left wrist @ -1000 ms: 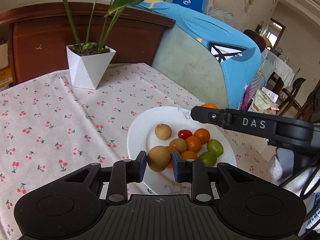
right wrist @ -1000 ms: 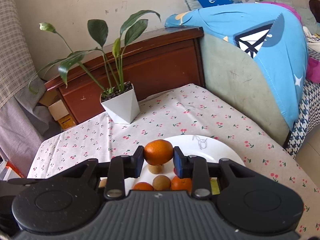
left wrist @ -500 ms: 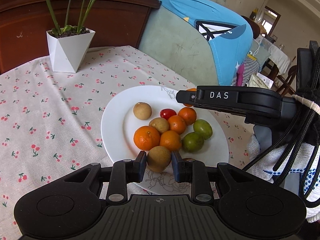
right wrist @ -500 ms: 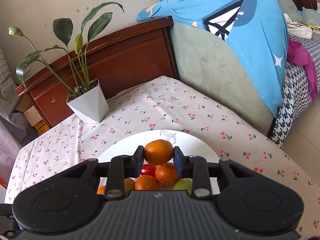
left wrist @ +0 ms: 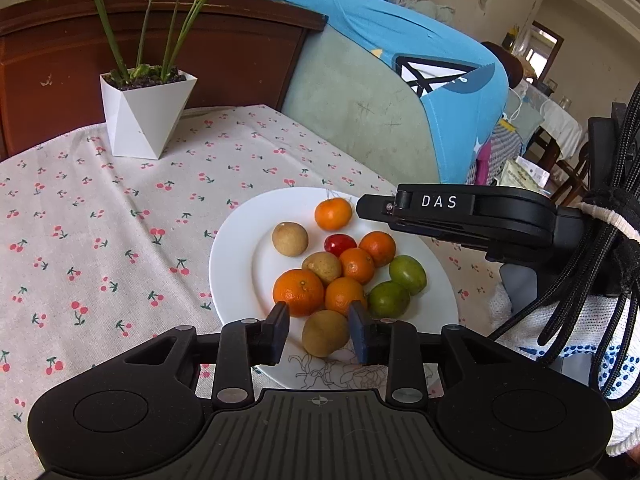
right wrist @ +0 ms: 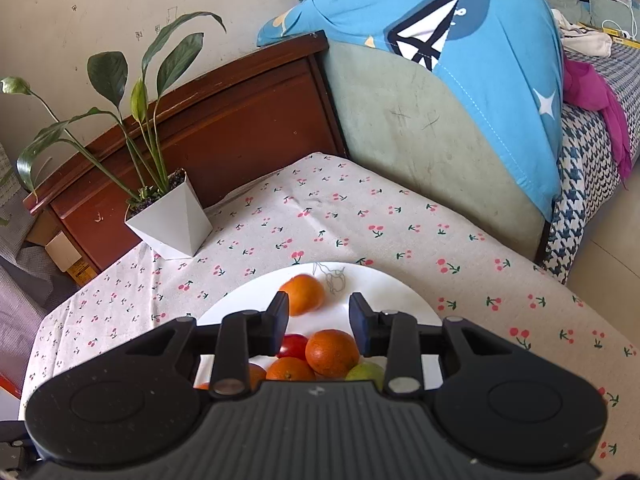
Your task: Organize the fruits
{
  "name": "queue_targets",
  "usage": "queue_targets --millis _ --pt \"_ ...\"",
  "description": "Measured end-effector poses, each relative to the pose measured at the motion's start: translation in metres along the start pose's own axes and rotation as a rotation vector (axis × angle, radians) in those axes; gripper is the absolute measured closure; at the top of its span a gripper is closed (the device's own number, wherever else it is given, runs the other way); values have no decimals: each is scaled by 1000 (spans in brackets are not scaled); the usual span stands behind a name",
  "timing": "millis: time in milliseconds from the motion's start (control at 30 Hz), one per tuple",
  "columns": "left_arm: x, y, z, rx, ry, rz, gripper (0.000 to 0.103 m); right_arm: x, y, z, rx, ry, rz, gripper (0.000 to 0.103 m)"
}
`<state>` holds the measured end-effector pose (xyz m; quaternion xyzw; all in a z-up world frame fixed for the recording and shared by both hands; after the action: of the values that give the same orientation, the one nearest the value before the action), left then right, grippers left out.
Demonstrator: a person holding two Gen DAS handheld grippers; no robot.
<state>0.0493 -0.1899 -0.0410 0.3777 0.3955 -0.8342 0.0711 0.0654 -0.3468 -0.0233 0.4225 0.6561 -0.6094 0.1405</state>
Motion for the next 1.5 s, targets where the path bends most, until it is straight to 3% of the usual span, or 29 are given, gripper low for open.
queue_targets --millis 233,467,633,867,1200,1500 --pt "-5 -4 -2 -38 -18 0 42 1 -12 -3 29 7 -15 59" --pt "-7 -13 -3 -87 -31 -19 32 8 -32 -11 63 1 -28 55" --pt "-9 -22 -5 -141 -36 -27 23 18 -47 -12 134 10 -46 40" --pt "0 -24 -11 -257 -28 -98 19 29 -71 -8 202 52 -68 28" --pt "5 -32 -16 -344 -34 -103 11 45 -93 -15 282 29 -81 11" --pt "2 -33 -25 -403 -61 -129 9 56 -85 -13 345 19 -132 10"
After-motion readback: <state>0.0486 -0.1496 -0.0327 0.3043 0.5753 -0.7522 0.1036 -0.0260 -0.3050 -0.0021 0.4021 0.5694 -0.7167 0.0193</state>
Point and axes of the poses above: each gripper's, at about its wrist camera, not at the fingertips, and y roughly the way its jaws point, z to its right, x to its underside, the point moved 5 cm from there along y, roughly the way its jaws point, and after that the axes turned 7 degrees about x, right-handed, at the moved point
